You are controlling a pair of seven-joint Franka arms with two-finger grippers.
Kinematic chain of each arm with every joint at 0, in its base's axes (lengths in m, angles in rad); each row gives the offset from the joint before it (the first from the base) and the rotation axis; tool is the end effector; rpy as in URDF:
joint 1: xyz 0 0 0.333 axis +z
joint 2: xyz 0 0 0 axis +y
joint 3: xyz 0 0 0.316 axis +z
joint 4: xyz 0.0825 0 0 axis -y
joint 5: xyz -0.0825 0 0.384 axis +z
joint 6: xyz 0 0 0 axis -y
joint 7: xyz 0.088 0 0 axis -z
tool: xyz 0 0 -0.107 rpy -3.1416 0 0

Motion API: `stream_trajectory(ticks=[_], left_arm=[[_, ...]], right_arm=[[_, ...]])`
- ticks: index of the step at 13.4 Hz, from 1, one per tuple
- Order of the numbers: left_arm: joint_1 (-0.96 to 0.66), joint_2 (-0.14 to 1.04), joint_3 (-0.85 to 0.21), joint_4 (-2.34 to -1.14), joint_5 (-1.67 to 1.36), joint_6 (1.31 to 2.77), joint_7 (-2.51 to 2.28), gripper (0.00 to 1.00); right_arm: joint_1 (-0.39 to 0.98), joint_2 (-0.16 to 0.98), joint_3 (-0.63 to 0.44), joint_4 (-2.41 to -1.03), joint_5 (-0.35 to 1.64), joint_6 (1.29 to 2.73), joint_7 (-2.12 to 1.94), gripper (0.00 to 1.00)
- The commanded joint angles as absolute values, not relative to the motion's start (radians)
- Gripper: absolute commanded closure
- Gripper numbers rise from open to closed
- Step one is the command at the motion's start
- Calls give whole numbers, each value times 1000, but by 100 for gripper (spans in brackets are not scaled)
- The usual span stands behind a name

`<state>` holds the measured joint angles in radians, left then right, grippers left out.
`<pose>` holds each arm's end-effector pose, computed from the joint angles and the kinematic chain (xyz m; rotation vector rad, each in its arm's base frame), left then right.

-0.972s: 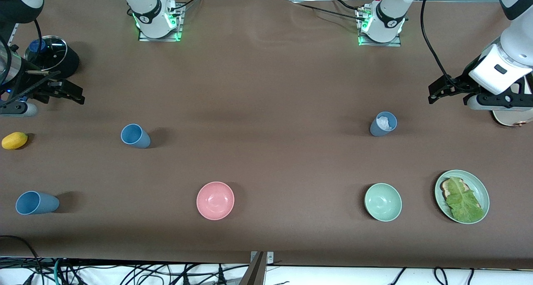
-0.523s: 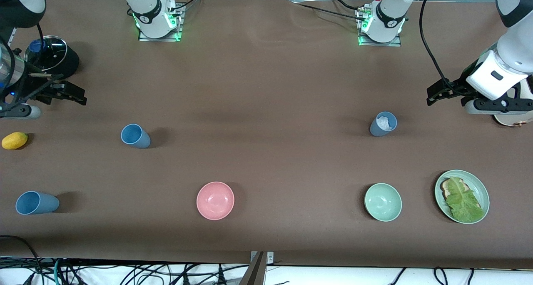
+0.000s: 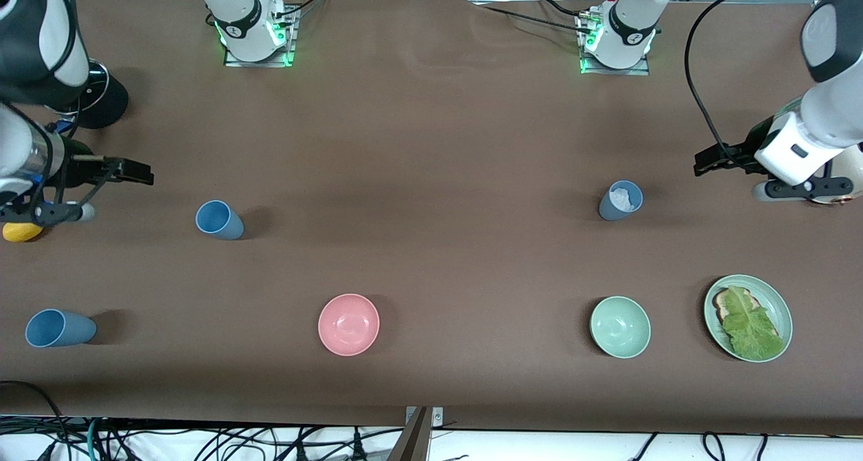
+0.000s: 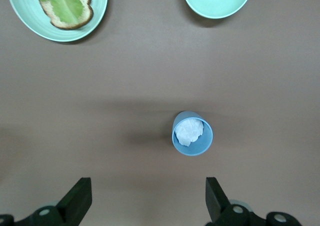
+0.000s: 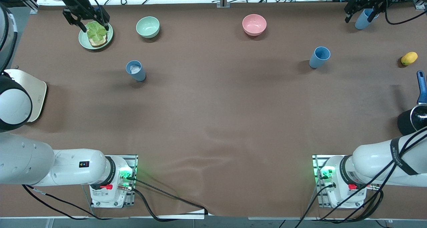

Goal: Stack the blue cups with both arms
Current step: 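Grasp a blue cup with the left gripper while the right gripper grasps another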

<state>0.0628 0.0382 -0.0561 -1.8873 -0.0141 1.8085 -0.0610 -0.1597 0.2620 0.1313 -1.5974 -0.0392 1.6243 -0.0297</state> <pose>0.5582 0.0029 0.4731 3.1217 0.1120 -0.1835 0.6129 -0.0286 0.4633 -3.1180 -0.0117 0.3646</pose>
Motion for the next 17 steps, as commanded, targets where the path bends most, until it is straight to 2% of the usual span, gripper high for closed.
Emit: stream_trajectory(ticks=[1,5,8,11,12,13,14,15,17], left_arm=[[60,50,-84,-2034,-26,2000,-46,0],[60,130,-138,-2175,89,2221,-44,0],[61,168,-138,-2239,95,2322,-44,0],[60,235,-140,-2240,103,2342,-43,1],[60,238,-149,-2240,103,2342,-43,26],[61,239,-162,-2240,101,2341,-43,63],[63,239,-163,-2240,101,2341,-43,87],[64,239,-163,-2240,101,2339,-43,100],[64,241,-163,-2232,101,2332,-44,100]], right_arm=[[-170,336,141,-1594,-51,1663,-41,0],[-169,357,141,-1704,-63,1828,-41,0],[-167,351,141,-1817,-89,1980,-38,0],[-169,347,141,-1905,-103,2090,-31,0],[-169,347,141,-1928,-103,2127,-31,0],[-169,347,141,-1945,-101,2143,-31,0],[-169,347,141,-1951,-101,2149,-29,0],[-169,353,141,-1957,-101,2155,-29,0],[-169,359,141,-1976,-101,2174,-29,0]])
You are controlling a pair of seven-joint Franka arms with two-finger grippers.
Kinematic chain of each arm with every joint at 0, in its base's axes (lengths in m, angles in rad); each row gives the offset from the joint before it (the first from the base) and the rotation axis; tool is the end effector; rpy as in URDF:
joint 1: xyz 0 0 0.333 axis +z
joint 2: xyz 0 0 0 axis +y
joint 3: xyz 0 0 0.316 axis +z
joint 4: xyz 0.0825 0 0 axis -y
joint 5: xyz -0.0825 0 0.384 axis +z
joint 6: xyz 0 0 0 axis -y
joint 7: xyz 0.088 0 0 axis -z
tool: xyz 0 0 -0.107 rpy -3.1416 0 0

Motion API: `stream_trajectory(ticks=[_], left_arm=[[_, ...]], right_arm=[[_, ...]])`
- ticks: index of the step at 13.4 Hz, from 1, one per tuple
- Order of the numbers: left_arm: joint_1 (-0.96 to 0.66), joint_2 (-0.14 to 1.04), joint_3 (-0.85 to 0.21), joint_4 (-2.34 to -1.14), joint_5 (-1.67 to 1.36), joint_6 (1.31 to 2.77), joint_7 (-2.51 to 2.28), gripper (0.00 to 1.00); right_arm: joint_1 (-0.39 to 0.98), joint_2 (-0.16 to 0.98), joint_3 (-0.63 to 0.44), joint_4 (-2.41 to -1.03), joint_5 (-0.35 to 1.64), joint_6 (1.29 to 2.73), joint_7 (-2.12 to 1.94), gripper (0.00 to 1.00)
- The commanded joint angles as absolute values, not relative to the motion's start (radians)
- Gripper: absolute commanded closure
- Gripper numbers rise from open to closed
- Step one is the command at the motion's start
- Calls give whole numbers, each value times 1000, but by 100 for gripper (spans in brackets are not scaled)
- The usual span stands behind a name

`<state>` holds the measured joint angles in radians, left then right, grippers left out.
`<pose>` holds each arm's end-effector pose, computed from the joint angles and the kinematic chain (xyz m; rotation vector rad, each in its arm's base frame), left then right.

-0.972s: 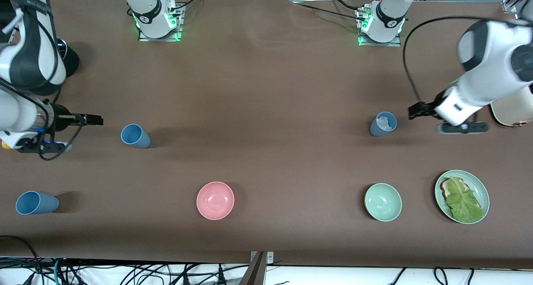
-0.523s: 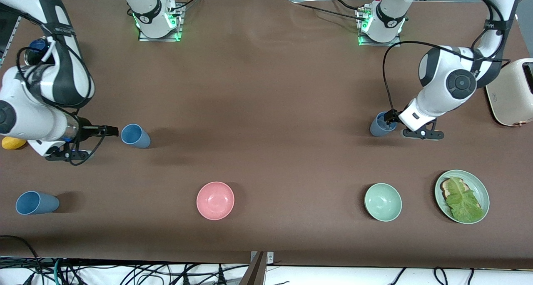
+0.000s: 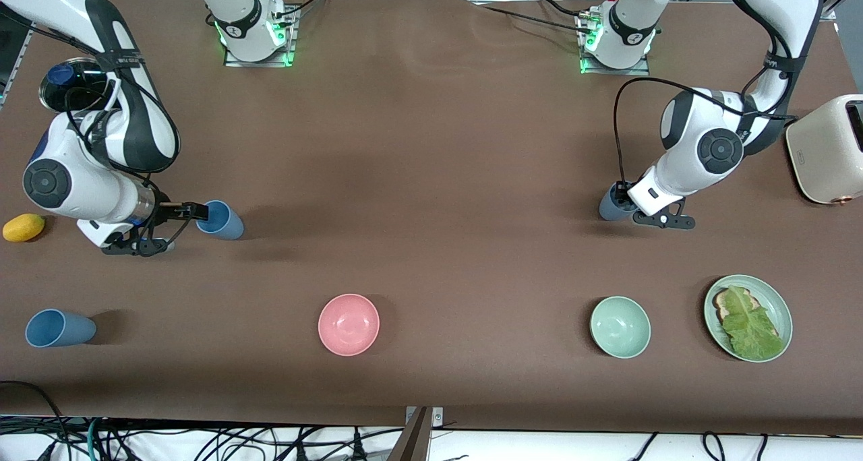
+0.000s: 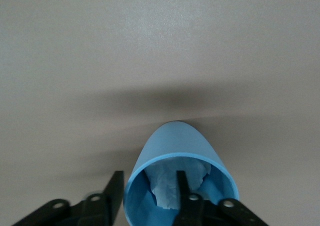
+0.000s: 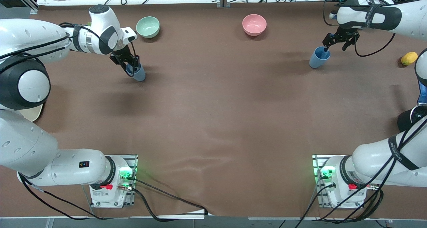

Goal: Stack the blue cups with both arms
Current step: 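Grasp a blue cup with the left gripper while the right gripper grasps another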

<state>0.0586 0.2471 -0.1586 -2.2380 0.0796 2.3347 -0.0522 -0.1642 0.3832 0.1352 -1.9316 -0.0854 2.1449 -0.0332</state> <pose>0.5257 -0.0522 0.2480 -3.1037 0.1634 0.2252 0.6015 -0.0241 0.2774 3.1184 0.0796 -0.2591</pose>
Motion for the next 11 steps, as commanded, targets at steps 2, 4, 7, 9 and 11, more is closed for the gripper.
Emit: stream_trajectory(ticks=[2,4,7,9,11], left_arm=[[61,235,-164,-2224,101,2318,-46,100],[60,233,-185,-2191,84,2292,-58,100],[48,244,-296,-2110,46,2267,-130,100],[-1,319,-334,-1963,-18,2191,-237,100],[-110,398,-336,-1818,-20,2134,-412,100]], right_arm=[[-169,370,141,-1986,-101,2192,-29,0],[-169,388,141,-1985,-98,2197,-28,5],[-169,394,141,-1985,-94,2194,-28,61],[-170,396,141,-1983,-92,2184,-26,93],[-170,397,141,-1982,-92,2177,-26,100]])
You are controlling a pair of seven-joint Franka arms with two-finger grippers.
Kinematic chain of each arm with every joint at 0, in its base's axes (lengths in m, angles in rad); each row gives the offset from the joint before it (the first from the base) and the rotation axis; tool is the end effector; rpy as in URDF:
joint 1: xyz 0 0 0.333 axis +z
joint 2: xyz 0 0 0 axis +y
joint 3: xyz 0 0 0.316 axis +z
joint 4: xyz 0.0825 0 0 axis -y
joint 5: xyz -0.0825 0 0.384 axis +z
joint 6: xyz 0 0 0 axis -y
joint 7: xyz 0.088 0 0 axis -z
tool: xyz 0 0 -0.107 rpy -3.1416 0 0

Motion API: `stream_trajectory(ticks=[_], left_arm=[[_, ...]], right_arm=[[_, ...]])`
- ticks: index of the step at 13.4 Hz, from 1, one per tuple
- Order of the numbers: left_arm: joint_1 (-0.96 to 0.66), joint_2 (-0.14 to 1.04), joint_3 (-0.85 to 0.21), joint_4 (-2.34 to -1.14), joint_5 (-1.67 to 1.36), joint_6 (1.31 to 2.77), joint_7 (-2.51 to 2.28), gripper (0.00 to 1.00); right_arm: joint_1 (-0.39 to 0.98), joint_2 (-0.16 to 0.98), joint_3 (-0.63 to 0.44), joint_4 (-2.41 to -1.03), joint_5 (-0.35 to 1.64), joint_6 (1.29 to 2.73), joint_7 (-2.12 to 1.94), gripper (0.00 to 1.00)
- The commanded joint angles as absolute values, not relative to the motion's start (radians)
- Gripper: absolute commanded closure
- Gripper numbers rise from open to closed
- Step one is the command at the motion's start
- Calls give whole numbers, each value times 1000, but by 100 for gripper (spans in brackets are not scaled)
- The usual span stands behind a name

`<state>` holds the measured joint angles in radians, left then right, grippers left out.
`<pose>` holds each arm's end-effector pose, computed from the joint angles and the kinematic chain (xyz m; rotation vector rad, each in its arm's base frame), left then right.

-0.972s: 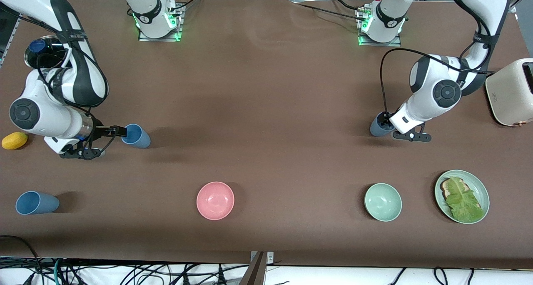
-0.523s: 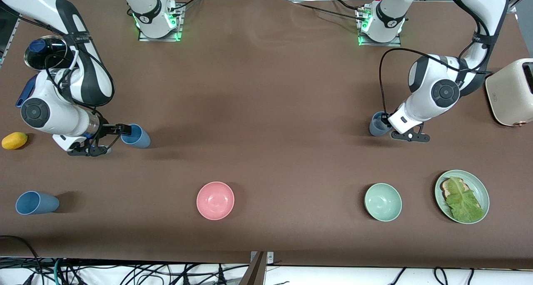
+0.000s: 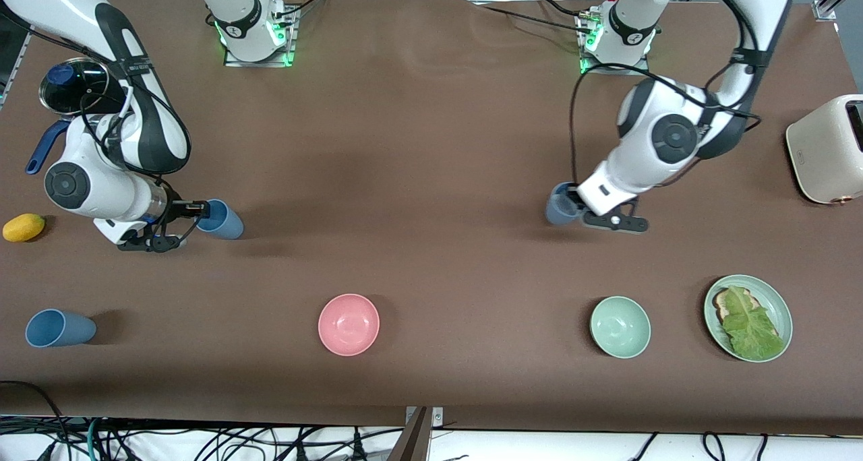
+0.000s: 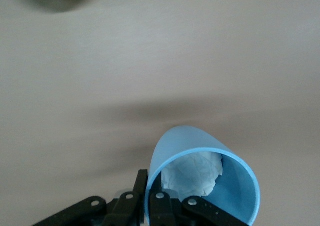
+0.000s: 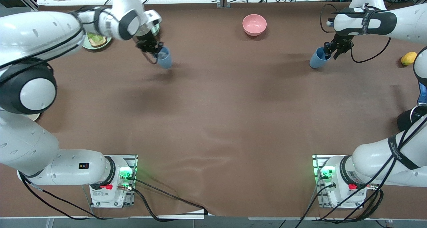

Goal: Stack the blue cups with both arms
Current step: 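Place the left gripper's cup mid-table while the right gripper lifts its cup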

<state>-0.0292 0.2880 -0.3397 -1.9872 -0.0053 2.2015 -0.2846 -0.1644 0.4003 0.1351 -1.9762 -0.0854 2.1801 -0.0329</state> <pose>0.5573 -0.2084 0.3229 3.0612 -0.1084 -0.1324 0.5900 -0.0225 0.2519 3.1203 0.0839 -0.3002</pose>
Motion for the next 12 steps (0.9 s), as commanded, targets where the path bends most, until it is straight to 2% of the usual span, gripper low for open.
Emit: stream_trajectory(ticks=[1,5,7,9,11,12], left_arm=[[-151,443,-336,-1763,-20,2134,-493,100],[-273,642,-336,-1537,-18,2143,-766,100],[-304,681,-334,-1531,-23,2164,-784,100],[-307,718,-334,-1536,-20,2250,-781,100],[-310,715,-334,-1536,-21,2255,-782,100],[-307,710,-336,-1532,-21,2252,-782,18]], right_arm=[[-169,397,143,-1979,-91,2163,-26,100],[-164,397,146,-1941,-81,2117,-26,100],[-160,397,147,-1898,-66,2074,-26,100],[-147,397,149,-1844,-26,2025,-28,100],[-123,399,149,-1798,27,1996,-23,100],[-103,399,149,-1770,28,1970,29,100]])
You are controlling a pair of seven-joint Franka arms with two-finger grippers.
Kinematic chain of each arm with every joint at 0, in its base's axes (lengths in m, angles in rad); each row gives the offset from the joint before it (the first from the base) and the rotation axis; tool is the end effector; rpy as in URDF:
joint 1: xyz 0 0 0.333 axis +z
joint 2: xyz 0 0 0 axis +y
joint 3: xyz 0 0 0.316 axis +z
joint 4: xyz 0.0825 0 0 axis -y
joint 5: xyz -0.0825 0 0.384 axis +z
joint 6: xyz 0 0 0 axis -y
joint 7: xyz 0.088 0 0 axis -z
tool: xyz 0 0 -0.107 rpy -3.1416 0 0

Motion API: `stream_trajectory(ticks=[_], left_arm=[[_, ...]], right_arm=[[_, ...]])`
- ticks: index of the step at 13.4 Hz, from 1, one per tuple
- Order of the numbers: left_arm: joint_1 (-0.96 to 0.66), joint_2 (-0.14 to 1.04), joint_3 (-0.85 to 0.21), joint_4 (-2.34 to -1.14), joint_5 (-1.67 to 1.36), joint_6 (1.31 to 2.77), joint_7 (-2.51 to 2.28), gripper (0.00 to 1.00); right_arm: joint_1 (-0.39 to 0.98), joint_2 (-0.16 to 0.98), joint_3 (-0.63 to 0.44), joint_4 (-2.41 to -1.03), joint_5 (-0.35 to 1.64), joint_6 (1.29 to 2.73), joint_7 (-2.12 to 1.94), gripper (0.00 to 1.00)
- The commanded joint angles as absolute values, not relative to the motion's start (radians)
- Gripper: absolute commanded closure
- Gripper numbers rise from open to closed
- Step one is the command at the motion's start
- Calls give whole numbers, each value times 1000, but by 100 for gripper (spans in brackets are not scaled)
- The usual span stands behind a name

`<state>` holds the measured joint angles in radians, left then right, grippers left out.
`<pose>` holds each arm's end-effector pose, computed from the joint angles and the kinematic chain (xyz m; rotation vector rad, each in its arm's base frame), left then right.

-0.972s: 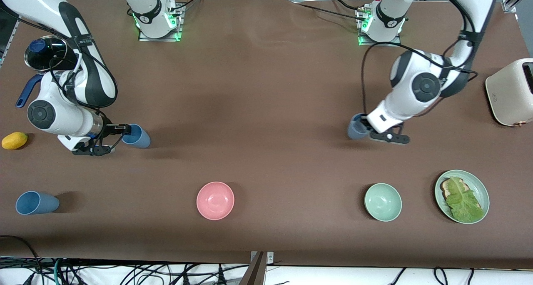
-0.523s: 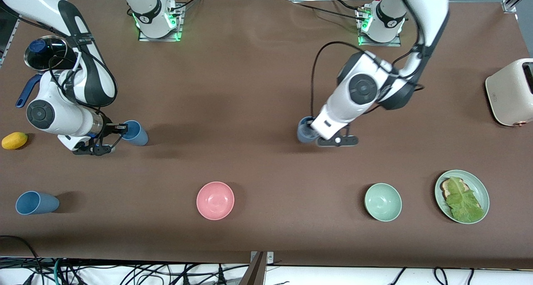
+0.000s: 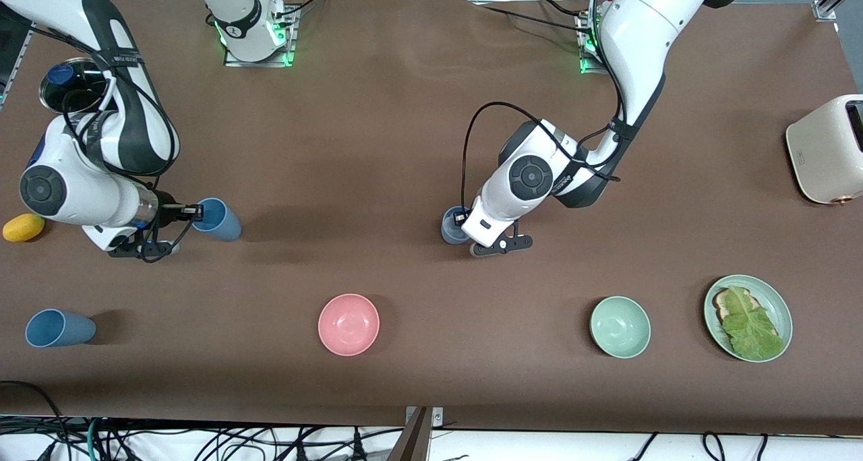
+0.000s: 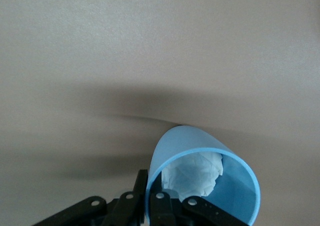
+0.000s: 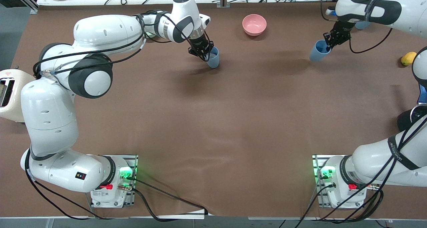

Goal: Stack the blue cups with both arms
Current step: 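Place the left gripper's cup mid-table while the right gripper lifts its cup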

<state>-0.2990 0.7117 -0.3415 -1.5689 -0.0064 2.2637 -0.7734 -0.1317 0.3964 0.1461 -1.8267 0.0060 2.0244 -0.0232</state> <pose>0.5843 -0.3914 0.2450 2.9337 0.3194 -0.1930 0.6186 0.0039 0.3053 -3.0637 -0.0441 0.2987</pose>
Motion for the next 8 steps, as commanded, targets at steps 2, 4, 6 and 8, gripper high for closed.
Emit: stream_trajectory(ticks=[2,4,6,8], left_arm=[[-304,692,-336,-1535,-21,2241,-784,0],[-290,640,-336,-1532,-21,2174,-782,0],[-262,565,-333,-1531,-12,2062,-766,0],[-226,497,-336,-1531,-12,1979,-764,0]], right_arm=[[-39,405,152,-1700,28,1887,173,100],[26,411,152,-1643,28,1832,309,100],[96,413,152,-1608,28,1806,435,100],[182,422,152,-1559,29,1764,571,100]])
